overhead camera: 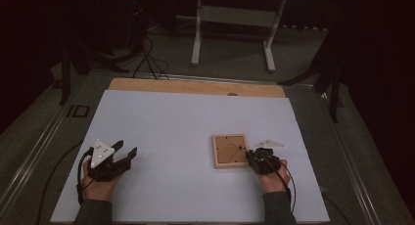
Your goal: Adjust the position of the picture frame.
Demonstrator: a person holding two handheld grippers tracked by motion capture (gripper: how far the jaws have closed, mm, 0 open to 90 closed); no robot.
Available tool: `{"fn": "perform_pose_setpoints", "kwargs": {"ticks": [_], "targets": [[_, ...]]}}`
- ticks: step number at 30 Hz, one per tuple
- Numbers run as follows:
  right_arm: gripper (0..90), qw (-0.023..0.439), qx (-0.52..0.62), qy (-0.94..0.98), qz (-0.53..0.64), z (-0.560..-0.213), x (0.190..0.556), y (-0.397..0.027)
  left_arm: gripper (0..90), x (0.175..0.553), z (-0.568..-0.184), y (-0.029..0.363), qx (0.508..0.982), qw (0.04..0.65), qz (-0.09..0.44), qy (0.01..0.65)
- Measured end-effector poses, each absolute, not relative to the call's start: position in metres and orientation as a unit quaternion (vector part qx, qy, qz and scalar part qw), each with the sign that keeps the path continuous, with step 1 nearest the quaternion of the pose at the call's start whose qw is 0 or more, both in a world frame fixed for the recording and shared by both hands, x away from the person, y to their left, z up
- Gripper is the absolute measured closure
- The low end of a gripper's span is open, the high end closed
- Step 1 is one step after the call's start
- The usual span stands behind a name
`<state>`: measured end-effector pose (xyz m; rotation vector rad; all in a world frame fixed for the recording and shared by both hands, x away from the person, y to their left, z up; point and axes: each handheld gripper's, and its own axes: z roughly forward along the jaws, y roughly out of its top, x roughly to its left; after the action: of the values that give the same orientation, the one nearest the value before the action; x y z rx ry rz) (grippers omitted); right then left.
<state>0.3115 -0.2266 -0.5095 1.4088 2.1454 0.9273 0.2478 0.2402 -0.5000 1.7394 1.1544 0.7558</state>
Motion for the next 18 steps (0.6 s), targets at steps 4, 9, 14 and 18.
{"fn": "perform_pose_setpoints", "kwargs": {"ticks": [4,9,14,18], "targets": [[79.9,0.201,0.503,0.773,0.330,-0.509,0.315,-0.219,43.5,0.248,-0.500,0.240,0.702,0.445,0.305,0.465],[80.4,0.197,0.501,0.774,0.333,-0.509,0.318,-0.209,43.5,0.248,-0.500,0.240,0.703,0.444,0.304,0.465],[80.8,0.190,0.504,0.771,0.339,-0.509,0.320,-0.202,43.6,0.247,-0.500,0.240,0.703,0.444,0.305,0.465],[80.9,0.187,0.511,0.767,0.341,-0.510,0.320,-0.197,43.6,0.247,-0.500,0.240,0.703,0.443,0.305,0.464]]}}
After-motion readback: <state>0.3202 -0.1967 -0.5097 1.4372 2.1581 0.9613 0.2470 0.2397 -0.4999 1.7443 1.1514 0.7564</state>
